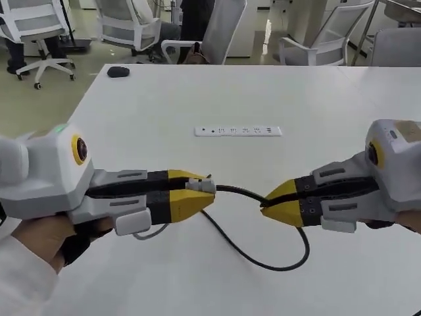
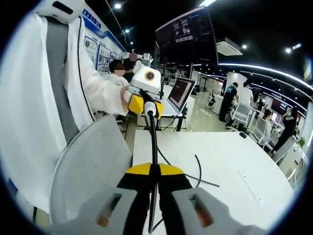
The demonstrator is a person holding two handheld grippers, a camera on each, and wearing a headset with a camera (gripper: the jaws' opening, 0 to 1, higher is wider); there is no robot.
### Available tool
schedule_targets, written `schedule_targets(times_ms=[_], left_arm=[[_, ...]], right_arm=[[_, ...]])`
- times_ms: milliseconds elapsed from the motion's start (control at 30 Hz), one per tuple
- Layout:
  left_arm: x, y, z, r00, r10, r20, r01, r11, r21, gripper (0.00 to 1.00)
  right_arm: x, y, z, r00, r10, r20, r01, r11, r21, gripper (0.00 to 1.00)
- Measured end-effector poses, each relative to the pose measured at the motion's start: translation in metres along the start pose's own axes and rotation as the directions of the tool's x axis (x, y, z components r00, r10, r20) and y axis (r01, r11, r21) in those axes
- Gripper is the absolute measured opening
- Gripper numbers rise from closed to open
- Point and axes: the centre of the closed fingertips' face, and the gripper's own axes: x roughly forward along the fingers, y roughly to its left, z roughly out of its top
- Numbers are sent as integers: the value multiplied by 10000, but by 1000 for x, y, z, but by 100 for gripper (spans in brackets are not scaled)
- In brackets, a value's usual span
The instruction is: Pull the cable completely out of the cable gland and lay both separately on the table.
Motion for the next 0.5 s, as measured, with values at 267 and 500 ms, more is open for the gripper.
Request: schedule_targets(times_ms=[267, 500], left_arm=[[-2, 0, -1, 10000, 42, 67, -41, 9999, -91, 16], [-1, 1, -4, 9998, 173, -86, -174, 9998, -84, 16]], right_arm=[[-4, -2, -26, 9978, -165, -635, 175, 9997, 144, 2], [-6, -2, -30, 9979, -230, -600, 252, 9990, 358, 2]])
